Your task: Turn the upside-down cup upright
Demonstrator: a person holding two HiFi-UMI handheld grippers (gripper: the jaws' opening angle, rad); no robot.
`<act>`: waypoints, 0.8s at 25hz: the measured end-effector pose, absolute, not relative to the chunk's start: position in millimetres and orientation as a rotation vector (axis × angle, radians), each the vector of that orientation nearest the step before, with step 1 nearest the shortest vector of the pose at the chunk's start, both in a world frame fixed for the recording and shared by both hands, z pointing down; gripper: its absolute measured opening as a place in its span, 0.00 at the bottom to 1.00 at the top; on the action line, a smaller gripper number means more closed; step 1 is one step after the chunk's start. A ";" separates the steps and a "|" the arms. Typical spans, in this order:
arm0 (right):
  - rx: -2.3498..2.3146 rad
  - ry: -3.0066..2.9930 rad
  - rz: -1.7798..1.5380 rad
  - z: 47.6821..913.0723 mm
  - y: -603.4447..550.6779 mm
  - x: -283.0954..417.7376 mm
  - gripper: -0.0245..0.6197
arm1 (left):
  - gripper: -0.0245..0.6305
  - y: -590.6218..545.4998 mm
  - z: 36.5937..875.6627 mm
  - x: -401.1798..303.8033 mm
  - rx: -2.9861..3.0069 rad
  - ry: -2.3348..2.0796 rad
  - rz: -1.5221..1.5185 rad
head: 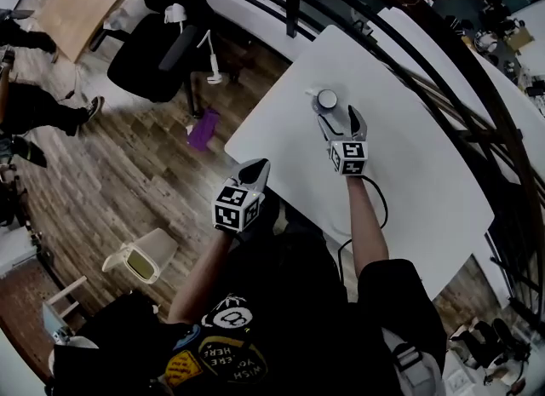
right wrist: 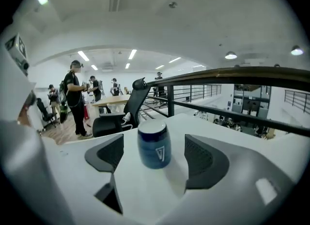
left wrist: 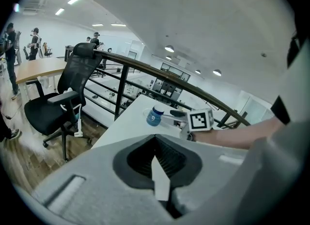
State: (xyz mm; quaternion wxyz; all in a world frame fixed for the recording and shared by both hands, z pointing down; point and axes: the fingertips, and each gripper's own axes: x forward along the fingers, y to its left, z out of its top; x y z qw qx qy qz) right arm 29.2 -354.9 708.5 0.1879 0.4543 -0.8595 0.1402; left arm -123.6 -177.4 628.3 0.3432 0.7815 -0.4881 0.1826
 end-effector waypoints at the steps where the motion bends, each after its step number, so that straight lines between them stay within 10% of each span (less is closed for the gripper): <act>1: 1.317 -2.426 0.446 695.8 -337.0 32.8 0.64 | 0.04 -176.9 625.0 -124.1 2.041 -1.264 0.457; 12: 1.629 -2.413 0.546 583.8 -174.7 50.0 0.04 | 0.04 -158.1 580.1 -97.6 2.221 -1.200 0.319; 20: 1.571 -2.482 0.532 550.1 -117.0 45.0 0.04 | 0.04 -116.7 548.4 -67.9 2.299 -1.249 0.319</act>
